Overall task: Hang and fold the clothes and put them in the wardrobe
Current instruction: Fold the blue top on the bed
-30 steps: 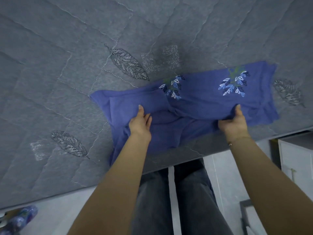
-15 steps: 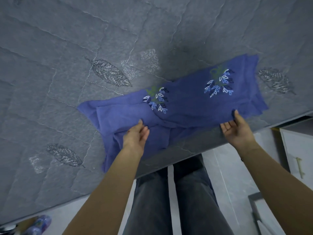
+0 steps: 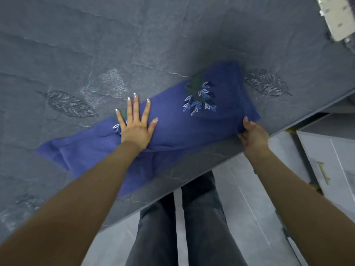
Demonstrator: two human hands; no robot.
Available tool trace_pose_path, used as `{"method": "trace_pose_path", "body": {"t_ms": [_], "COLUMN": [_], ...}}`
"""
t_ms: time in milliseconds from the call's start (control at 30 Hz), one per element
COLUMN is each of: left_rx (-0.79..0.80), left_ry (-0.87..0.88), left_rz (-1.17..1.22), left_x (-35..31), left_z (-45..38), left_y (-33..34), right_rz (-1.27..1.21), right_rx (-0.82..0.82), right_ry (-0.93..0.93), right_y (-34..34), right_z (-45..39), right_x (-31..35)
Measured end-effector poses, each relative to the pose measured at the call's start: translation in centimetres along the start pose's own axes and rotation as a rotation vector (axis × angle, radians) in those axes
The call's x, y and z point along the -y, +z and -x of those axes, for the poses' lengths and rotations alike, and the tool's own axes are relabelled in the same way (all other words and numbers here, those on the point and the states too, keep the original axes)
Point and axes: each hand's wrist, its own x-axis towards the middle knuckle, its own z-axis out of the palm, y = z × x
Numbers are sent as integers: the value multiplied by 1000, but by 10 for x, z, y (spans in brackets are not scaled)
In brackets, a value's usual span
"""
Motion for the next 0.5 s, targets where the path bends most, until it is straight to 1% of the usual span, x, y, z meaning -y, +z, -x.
{"method": "trace_pose_path", "body": {"t_ms": [100,167,233,300,367,433,500], "left_rx": [-28,-76,-136,-155,-124,-82,-15], "left_ry": [-4,3,109,241,299,301,263], "left_rz": [13,61,114,199,269,341,462], "left_x": [-1,-13,-39,-76,-116,-150,-172], "left_z": [-2,-2,-8,-25,-50,-77,-99], "left_y": [-2,-10,-22,-36,-50,-61,-69], "right_rz": [57,83,53,-2,8,108,208], "right_rx": [-36,-103,-150,-98,-1,80,94], "right_ry": [-45,-98,-83,-13,29,52,65], "right_y": [-9,-13,-20,-28,-31,-29,-22], "right_z": [1,5,8,13,19,20,19], "right_x": [-6,-7,-9,-15,-20,-23,-24]}}
